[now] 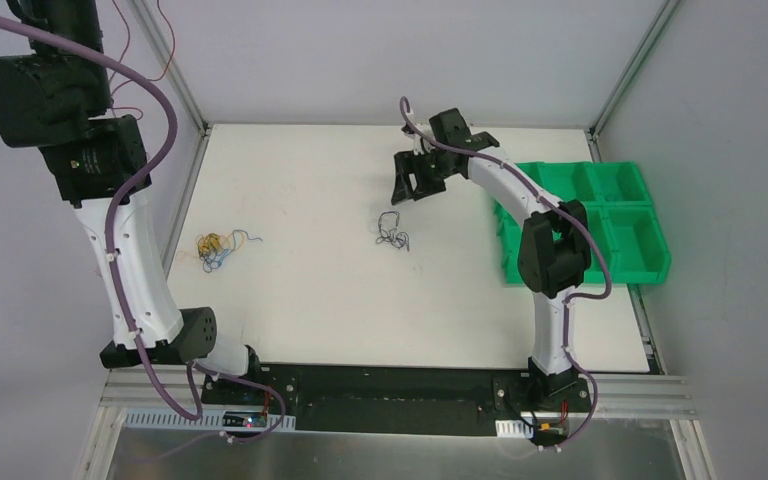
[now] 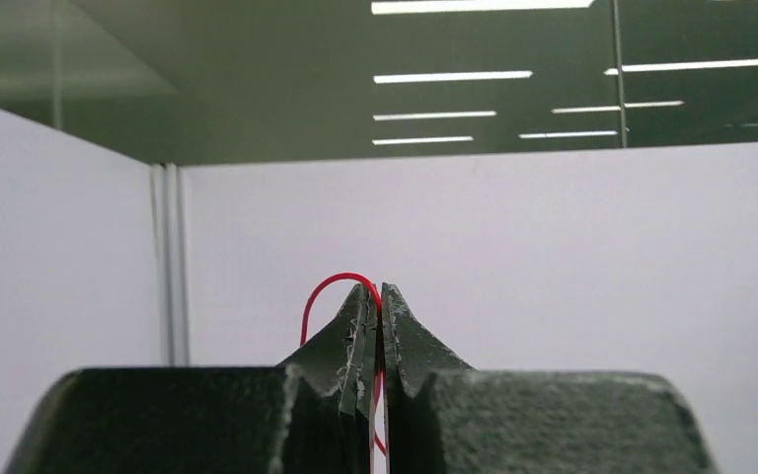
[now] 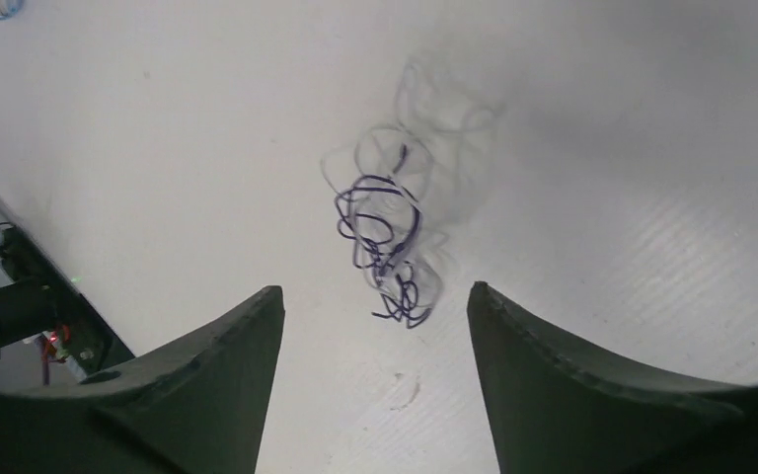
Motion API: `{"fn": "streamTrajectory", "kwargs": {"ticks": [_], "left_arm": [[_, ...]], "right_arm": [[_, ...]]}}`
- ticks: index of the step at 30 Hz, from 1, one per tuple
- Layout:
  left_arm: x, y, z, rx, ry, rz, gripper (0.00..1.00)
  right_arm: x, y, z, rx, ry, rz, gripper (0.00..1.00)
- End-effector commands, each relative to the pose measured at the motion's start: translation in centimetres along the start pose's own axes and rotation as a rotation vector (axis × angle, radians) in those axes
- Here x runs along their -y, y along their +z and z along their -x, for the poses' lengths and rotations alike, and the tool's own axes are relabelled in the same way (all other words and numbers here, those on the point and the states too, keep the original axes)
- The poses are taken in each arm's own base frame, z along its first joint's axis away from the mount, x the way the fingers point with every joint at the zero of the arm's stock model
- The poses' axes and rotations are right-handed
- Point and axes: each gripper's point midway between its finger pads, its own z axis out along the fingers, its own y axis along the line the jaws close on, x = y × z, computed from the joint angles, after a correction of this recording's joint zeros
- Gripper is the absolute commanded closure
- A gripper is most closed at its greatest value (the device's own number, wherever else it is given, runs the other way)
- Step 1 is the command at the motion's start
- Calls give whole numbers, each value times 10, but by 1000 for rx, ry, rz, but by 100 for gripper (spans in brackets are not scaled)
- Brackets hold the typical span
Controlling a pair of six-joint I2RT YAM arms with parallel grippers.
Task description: Untangle the cables
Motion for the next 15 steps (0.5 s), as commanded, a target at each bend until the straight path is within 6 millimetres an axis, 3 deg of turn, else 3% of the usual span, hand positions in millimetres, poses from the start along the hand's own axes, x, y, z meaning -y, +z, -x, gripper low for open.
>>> {"fn": "streamTrajectory", "kwargs": {"ticks": [1, 5, 12, 15], "left_arm": [[20, -4, 7, 0, -115, -86, 100], [42, -15, -5, -55, -246, -179, 100], [88, -24, -32, -169, -613, -369, 100], [97, -19, -55, -233, -796, -369, 100]], "right_arm": [[-38, -49, 21, 30, -86, 95, 26], [-70, -94, 44, 150, -173, 184, 18], [-172, -190, 130, 570, -214, 435, 6], [-214, -212, 153, 652, -261, 527, 6]]}}
